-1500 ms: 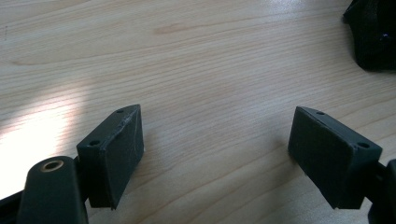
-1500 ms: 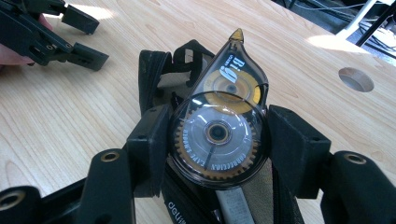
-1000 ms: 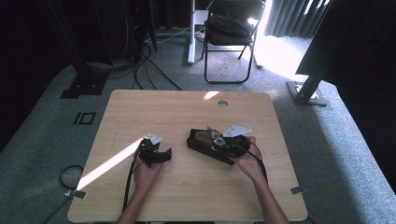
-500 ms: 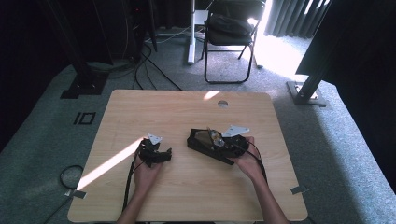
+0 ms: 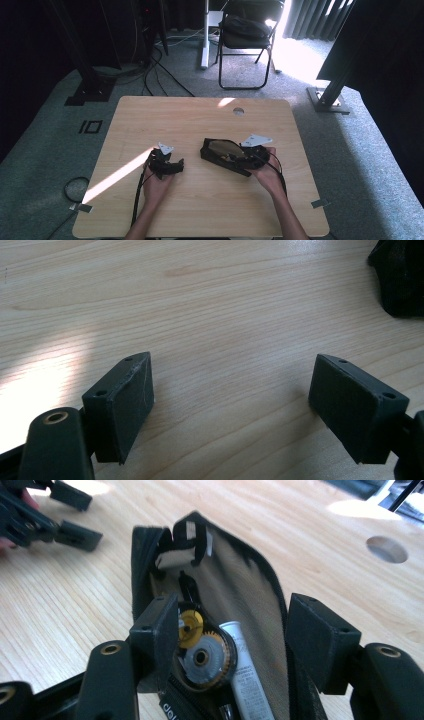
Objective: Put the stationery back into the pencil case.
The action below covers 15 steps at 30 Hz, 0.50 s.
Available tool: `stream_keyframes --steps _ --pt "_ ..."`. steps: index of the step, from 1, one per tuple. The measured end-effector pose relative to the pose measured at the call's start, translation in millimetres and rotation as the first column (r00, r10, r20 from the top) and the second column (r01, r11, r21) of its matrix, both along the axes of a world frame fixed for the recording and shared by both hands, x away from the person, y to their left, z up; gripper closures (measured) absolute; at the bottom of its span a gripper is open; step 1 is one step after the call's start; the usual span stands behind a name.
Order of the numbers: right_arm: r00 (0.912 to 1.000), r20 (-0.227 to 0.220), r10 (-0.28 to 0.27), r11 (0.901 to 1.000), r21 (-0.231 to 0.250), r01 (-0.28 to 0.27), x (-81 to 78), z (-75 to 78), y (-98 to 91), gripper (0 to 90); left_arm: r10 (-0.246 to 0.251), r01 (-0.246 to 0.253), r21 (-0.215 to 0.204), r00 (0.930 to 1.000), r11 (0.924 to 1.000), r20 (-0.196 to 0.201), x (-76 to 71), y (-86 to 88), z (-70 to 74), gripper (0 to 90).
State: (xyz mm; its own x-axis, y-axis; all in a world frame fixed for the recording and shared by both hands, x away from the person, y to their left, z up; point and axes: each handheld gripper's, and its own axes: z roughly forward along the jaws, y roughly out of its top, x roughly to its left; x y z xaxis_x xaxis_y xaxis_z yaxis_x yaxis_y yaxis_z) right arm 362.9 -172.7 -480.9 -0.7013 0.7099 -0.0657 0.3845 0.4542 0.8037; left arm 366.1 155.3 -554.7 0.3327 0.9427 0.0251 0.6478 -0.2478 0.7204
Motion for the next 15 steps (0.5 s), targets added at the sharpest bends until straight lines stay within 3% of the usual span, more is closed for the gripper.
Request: stream_keyframes --steps 9,15 --pt "0.9963 0.076 -0.040 0.9985 0.041 0.037 -26.9 3.2 -17.6 41.0 0.000 0.000 -0.001 1.0000 1.0000 0.000 0.0 0.0 -0.1 18.5" --pt "0.9921 0.084 -0.094 0.9936 0.071 0.088 -38.3 -3.3 -34.5 40.8 0.000 0.000 -0.001 1.0000 1.0000 0.001 0.0 0.0 -0.1 18.5"
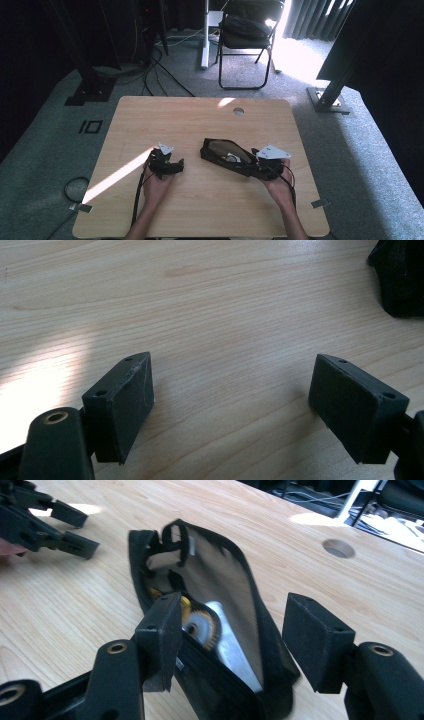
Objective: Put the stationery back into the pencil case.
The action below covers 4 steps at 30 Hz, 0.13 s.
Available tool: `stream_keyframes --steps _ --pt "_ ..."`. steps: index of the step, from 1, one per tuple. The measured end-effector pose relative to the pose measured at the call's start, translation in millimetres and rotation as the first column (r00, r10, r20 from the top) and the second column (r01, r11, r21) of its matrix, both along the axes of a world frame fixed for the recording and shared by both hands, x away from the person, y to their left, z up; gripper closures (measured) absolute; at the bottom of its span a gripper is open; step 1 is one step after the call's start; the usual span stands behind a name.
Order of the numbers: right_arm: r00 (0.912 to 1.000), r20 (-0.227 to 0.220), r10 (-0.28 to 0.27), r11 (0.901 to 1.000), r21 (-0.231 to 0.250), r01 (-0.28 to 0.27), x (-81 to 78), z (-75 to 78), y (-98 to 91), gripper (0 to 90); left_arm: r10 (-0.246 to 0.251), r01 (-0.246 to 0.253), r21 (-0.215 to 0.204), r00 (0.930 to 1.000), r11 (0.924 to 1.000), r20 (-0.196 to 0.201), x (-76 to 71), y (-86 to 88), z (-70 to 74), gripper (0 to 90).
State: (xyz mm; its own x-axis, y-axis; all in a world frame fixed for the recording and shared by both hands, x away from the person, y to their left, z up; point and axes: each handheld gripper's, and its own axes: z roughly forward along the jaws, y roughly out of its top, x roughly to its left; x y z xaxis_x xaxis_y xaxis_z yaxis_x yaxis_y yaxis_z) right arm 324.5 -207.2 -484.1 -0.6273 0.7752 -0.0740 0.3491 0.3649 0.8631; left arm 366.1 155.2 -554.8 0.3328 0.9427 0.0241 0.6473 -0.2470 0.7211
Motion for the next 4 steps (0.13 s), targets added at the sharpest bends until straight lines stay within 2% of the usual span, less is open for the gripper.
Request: stream_keyframes --steps 4 --pt "0.9992 -0.008 -0.039 0.9992 0.006 0.039 0.1 -3.0 -12.1 40.7 0.000 0.000 0.000 1.0000 1.0000 0.000 0.0 0.0 0.0 18.5"
